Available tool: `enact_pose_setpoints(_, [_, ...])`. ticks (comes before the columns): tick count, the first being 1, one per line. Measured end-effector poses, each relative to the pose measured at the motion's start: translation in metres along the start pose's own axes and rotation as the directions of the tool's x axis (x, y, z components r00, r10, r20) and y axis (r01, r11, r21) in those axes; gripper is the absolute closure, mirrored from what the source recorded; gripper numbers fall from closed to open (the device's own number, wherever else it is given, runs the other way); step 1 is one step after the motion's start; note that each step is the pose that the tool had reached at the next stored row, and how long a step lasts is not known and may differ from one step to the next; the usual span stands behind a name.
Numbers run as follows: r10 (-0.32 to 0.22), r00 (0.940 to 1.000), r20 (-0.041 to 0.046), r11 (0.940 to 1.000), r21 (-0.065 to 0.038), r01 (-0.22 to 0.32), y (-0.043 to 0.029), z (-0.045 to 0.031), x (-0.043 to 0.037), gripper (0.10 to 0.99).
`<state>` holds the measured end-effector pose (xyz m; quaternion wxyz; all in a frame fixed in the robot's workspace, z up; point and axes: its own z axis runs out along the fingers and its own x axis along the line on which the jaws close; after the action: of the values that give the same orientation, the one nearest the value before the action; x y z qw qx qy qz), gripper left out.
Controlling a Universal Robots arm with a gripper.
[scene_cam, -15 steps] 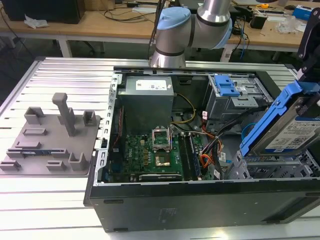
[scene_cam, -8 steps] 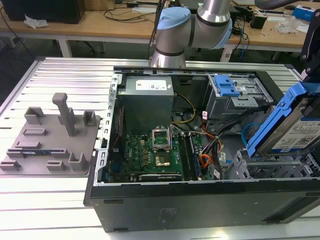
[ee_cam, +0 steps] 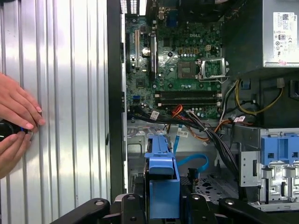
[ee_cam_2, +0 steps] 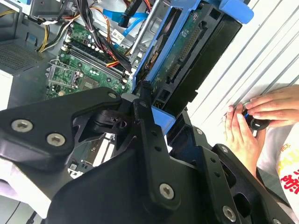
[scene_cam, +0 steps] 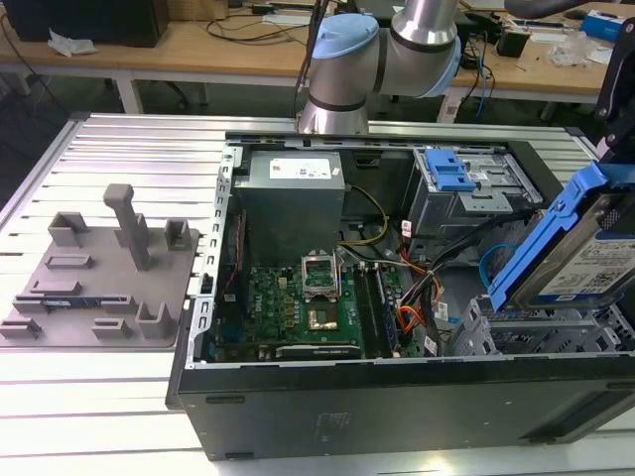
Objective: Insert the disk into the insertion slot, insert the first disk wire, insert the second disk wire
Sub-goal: 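Insert the disk into the insertion slot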
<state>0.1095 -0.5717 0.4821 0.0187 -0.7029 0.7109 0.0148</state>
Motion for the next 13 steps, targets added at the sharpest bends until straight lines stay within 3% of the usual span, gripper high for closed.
enact_pose_setpoints(13, [0.0,1.0,-0.0001,1.0,0.0,0.0,-0.0077,0.0029,-0.005,0.722])
